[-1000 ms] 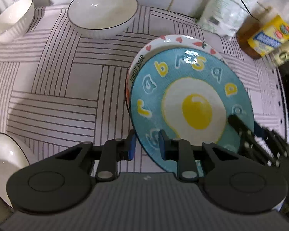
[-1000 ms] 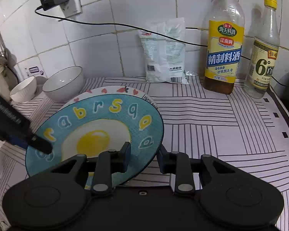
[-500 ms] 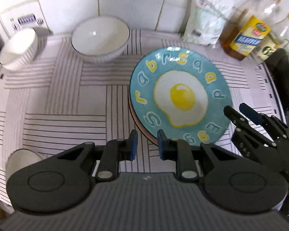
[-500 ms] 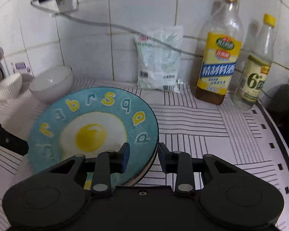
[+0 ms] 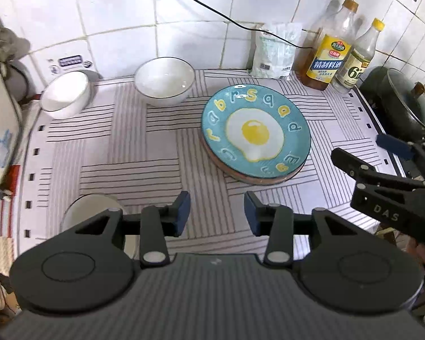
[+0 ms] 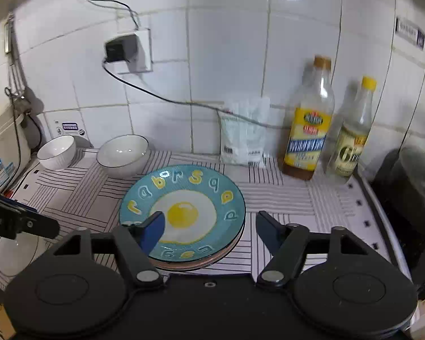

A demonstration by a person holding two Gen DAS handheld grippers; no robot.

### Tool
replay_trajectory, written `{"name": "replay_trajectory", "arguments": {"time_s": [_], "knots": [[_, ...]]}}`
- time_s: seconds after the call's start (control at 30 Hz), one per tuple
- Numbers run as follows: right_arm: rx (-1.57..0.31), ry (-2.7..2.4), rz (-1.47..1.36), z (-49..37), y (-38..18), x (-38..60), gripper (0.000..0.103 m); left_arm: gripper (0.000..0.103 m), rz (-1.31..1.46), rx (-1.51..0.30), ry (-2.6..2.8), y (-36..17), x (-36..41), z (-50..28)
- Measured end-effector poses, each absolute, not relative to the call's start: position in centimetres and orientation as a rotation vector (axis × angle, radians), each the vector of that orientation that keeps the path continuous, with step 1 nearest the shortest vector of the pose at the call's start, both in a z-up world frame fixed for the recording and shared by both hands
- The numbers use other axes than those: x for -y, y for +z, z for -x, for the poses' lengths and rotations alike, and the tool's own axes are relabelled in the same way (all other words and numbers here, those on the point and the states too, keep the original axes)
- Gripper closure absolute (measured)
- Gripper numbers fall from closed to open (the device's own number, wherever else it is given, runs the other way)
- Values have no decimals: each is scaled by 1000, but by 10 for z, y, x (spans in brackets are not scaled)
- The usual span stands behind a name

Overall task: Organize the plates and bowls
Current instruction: 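Pull both grippers back from the plate stack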

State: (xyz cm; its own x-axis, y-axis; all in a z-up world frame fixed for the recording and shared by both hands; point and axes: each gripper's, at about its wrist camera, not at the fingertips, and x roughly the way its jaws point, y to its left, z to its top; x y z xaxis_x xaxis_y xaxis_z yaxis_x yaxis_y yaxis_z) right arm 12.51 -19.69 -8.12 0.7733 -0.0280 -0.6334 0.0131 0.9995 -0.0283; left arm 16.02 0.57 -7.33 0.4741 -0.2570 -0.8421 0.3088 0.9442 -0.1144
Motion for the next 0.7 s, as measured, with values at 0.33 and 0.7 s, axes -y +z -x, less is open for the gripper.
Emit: {"name": "replay_trajectory", "arguments": {"time_s": [0.33,0.7], "knots": [[-710,38,41,-85,-61,163,11,51,-53,-1008,-339,-66,-44,-120],[-722,158,67,-62,-50,129,11,32,-107,-1021,-294,-79,-79,-107]]}}
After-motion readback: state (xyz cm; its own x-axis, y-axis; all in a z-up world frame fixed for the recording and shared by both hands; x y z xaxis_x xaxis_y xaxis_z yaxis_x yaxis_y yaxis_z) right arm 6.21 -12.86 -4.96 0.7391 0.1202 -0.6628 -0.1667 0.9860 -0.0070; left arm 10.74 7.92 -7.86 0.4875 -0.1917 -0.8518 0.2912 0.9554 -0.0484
